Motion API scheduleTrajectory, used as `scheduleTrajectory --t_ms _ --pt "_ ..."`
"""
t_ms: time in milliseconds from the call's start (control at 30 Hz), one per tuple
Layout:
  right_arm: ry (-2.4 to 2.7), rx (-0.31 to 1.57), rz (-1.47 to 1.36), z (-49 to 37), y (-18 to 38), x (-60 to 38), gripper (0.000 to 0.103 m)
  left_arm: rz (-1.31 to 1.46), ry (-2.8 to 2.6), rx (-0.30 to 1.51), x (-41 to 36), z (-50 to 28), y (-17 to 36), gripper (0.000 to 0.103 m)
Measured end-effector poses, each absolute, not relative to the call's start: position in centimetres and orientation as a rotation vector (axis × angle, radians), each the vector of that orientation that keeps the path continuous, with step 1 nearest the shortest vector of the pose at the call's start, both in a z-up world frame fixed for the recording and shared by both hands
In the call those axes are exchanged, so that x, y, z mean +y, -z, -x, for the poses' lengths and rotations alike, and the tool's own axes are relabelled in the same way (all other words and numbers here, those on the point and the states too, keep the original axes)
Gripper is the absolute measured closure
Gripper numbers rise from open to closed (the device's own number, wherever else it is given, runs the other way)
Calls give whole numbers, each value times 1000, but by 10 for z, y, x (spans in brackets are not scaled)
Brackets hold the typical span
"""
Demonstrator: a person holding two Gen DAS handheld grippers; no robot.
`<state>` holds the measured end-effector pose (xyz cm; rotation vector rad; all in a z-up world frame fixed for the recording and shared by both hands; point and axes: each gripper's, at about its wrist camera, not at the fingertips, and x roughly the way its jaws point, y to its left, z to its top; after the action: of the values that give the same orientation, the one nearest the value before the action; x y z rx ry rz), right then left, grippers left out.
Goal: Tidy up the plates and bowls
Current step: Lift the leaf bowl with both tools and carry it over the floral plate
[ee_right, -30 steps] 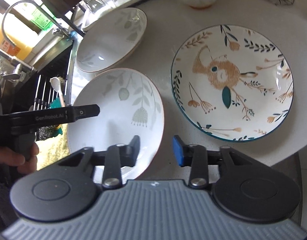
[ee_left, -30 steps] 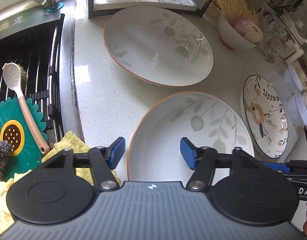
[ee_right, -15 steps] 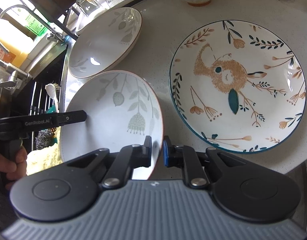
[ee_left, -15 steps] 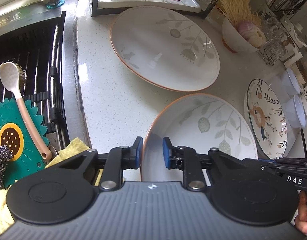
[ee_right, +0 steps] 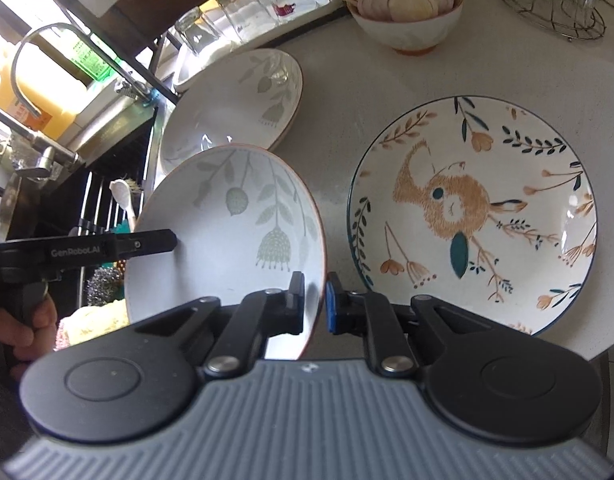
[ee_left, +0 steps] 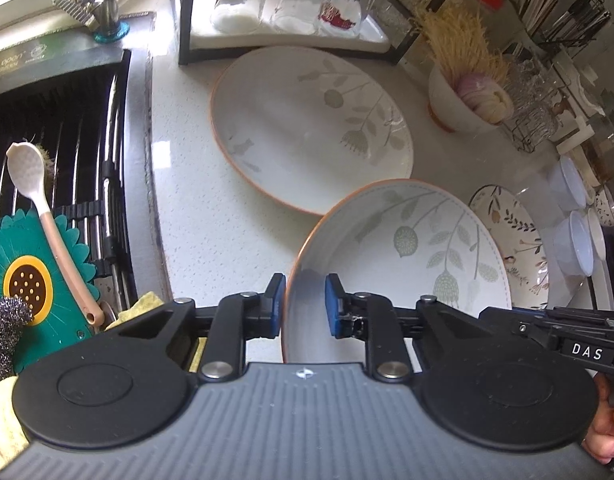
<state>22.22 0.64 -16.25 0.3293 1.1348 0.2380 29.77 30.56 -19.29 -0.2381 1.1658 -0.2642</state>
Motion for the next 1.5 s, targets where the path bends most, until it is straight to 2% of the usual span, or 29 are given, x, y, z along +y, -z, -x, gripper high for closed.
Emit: scheduleTrajectory --t_ms 567,967,1500 --pt "-236 1021 -335 -221 135 -72 90 174 335 1079 220 -323 143 79" --pt "-175 1019 -311 -220 155 -132 89 193 322 1116 152 -331 173 79" --pt "-124 997 -271 -231 178 -152 89 122 309 1156 114 -346 199 79"
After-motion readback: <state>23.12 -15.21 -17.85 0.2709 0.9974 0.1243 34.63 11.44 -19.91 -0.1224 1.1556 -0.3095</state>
